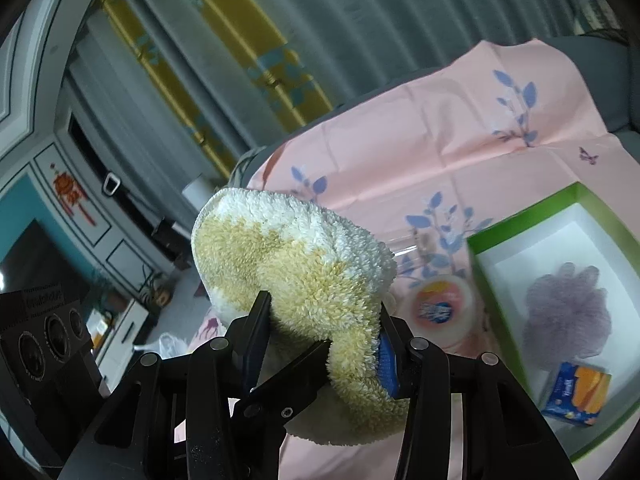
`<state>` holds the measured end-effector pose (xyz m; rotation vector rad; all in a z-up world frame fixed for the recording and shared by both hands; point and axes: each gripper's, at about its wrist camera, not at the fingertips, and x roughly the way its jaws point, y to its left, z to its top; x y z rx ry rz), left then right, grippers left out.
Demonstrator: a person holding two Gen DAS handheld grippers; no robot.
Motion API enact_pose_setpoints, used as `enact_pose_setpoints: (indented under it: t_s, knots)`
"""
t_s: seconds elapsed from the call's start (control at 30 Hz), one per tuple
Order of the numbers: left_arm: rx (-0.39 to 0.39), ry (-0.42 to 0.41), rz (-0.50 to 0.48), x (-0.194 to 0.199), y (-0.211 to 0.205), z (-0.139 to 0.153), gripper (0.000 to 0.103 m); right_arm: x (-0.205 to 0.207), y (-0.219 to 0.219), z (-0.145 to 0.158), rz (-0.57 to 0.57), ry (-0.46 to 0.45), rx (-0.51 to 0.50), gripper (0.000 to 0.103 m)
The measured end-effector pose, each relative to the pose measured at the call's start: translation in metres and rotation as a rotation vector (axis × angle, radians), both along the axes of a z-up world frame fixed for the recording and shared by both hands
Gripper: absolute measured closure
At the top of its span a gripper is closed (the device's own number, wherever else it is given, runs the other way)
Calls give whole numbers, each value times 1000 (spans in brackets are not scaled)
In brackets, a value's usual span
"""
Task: Organize soft objects
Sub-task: 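Carry the yellow-white towel with the right gripper over the green box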
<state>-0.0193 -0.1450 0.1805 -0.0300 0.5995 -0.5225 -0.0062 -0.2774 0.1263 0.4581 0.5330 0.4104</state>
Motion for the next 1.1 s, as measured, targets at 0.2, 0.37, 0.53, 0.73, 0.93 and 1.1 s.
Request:
enact_pose_setpoints:
  t_s: [0.2,0.37,0.53,0.73,0.93,1.1]
  knots:
    - [26,11,-43,5,-27,-3,70,0,-26,-6,-68,26,33,56]
    - [44,39,-102,10,-52,-8,70,-5,-48,-11,-156,49,28,58]
    - [76,54,-164,10,-85,-11,72,-13,-85,-21,-248,73,86,61]
    - [118,67,-235,12,-123,-18,73,-17,-123,-35,-341,100,156,64]
    - [150,114,-292,20,-155,-32,73,-17,-152,-53,-424,149,226,65]
    - [154,151,-333,26,-171,-43,73,-19,-167,-63,-488,187,240,65]
